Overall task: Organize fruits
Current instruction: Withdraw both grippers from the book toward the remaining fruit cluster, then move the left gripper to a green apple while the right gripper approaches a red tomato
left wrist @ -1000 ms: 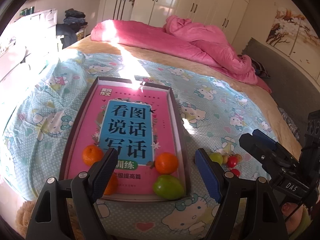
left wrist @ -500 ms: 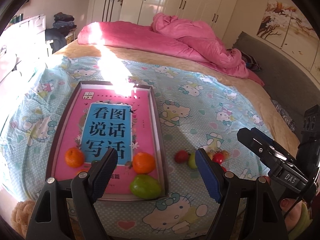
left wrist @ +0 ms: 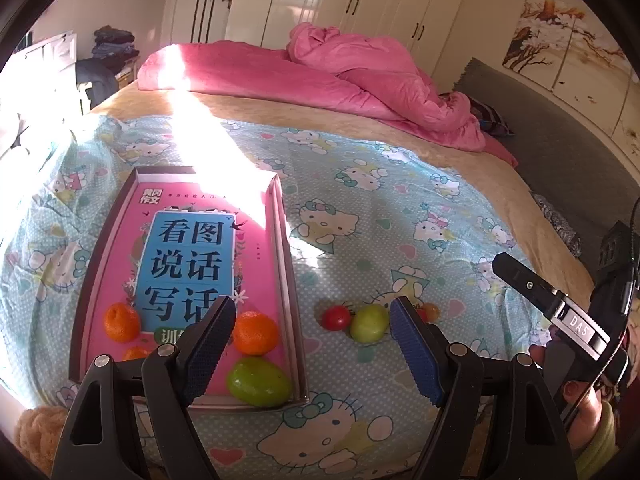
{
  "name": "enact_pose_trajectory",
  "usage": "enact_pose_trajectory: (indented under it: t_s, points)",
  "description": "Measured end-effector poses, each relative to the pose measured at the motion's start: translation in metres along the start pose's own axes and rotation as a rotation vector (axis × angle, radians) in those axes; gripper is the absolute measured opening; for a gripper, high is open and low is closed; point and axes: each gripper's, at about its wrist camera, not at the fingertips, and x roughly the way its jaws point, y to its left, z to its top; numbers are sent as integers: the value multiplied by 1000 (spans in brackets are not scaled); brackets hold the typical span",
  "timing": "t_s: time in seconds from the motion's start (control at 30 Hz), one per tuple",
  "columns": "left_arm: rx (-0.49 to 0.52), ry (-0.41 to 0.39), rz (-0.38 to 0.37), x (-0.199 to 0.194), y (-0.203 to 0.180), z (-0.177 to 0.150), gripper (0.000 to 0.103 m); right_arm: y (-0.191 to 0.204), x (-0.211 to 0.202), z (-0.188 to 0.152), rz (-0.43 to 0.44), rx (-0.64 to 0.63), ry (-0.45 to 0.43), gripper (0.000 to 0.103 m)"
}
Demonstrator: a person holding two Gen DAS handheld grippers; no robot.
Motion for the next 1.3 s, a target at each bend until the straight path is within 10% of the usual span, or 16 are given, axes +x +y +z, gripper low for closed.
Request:
enact_pose_trajectory:
  t_s: [0.5, 1.1, 1.3]
  points:
    - [68, 55, -35, 31, -27, -1, 81, -32, -1, -11, -78, 48, 61, 100]
    - [151, 207, -56, 74, -37, -27, 81, -12, 57, -62, -213, -137, 373, 100]
    - [181, 243, -78, 82, -44, -31, 81, -13, 68, -72, -213, -145, 422, 86]
